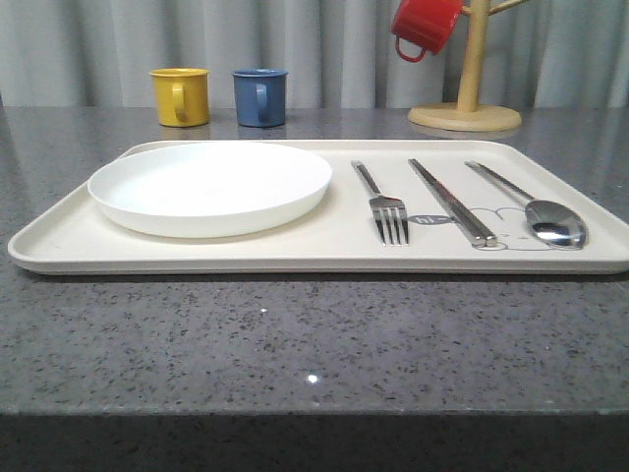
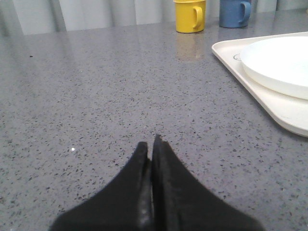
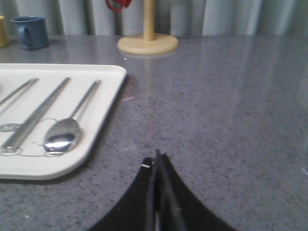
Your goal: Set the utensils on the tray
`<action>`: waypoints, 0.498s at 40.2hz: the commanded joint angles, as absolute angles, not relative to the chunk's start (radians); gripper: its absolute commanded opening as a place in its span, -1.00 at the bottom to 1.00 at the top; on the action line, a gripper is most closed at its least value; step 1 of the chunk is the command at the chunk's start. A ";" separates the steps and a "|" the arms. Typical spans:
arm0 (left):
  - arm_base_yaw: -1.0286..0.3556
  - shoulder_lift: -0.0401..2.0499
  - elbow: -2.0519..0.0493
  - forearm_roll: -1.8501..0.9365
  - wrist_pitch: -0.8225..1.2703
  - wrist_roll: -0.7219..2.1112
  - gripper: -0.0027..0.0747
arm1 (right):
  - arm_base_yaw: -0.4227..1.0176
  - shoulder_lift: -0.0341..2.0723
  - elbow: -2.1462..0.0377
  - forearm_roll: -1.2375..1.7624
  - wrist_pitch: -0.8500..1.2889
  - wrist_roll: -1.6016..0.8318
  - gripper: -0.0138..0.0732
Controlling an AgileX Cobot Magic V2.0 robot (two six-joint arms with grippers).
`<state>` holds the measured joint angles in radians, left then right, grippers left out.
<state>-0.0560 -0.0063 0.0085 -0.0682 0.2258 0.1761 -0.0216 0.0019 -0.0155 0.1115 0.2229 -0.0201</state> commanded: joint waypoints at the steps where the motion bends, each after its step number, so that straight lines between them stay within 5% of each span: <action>1: -0.055 -0.027 0.005 -0.079 0.141 0.169 -0.98 | -0.058 -0.014 0.008 0.131 0.101 -0.035 -0.84; 20: -0.055 -0.027 0.005 -0.079 0.141 0.169 -0.98 | -0.063 -0.027 0.026 0.124 0.135 -0.036 -0.84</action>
